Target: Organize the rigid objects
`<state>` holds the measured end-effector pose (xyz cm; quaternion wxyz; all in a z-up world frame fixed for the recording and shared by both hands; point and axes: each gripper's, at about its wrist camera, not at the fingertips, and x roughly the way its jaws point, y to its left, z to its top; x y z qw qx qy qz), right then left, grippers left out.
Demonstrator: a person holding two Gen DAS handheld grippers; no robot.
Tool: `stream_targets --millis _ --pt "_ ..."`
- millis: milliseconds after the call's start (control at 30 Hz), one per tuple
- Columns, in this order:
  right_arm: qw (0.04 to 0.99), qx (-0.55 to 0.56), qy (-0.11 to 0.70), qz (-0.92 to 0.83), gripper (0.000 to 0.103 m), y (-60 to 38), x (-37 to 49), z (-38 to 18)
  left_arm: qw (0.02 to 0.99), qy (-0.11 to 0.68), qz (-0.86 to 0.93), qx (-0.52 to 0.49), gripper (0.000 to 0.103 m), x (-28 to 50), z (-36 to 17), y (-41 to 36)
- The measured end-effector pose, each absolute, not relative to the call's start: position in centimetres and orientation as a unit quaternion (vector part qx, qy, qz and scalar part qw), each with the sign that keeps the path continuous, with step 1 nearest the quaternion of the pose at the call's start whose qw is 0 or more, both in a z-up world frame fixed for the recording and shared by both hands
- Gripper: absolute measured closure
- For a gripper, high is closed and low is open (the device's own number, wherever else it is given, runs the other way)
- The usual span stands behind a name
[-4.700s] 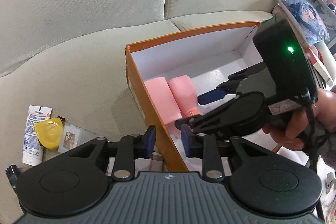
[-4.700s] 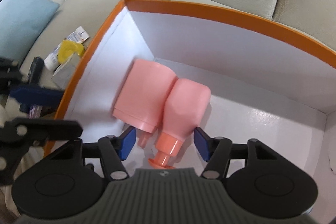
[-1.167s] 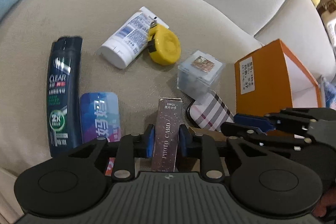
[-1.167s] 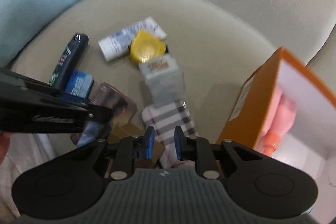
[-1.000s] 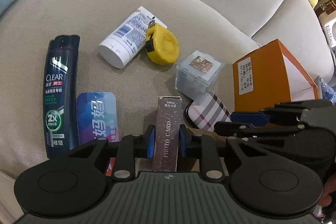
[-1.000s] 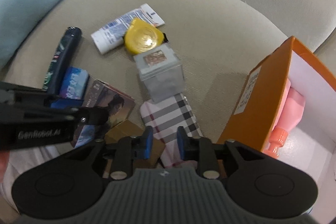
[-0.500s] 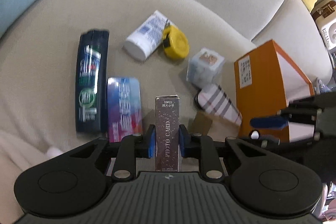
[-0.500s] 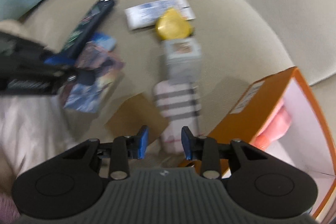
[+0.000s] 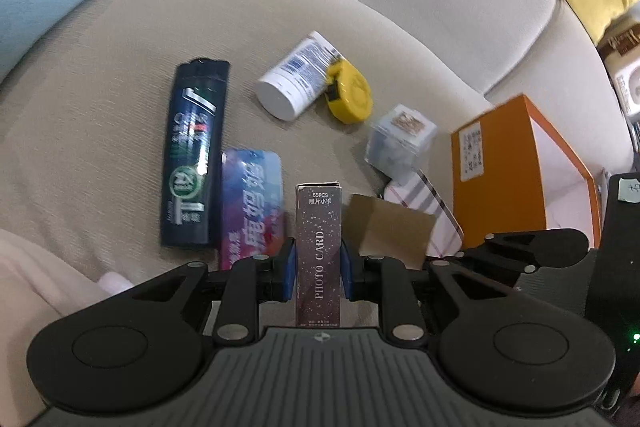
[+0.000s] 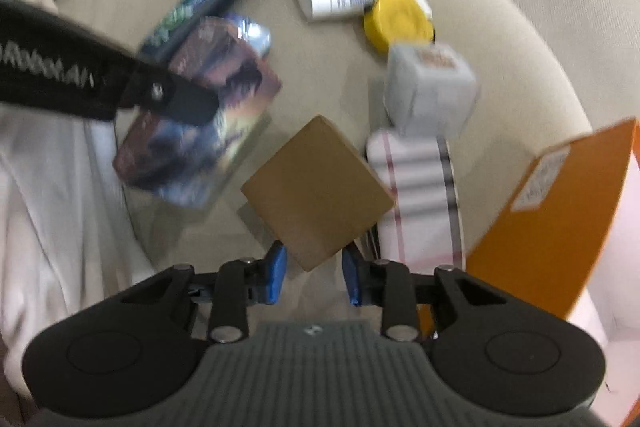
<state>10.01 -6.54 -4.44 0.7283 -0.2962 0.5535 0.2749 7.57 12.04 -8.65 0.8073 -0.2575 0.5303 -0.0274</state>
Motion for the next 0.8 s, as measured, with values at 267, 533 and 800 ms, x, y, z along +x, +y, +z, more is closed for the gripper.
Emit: stream_targets --millis 267,533,800 --pt "0.755 -0.258 0.536 0.278 0.083 -4.0 12.8 -4.7 0.811 0.517 -0.004 -0.273 0.079 7.9 -8.7 13.6" --pt "0.753 -0.327 0.509 0.260 0.052 -5.0 11.9 -3.9 0.813 0.509 -0.008 -0.283 0.079 8.3 -9.1 14.0" --pt "0.736 -0.383 0.512 0.223 0.039 -6.2 12.5 -6.9 0.813 0.509 -0.010 -0.282 0.078 8.3 -9.3 13.9"
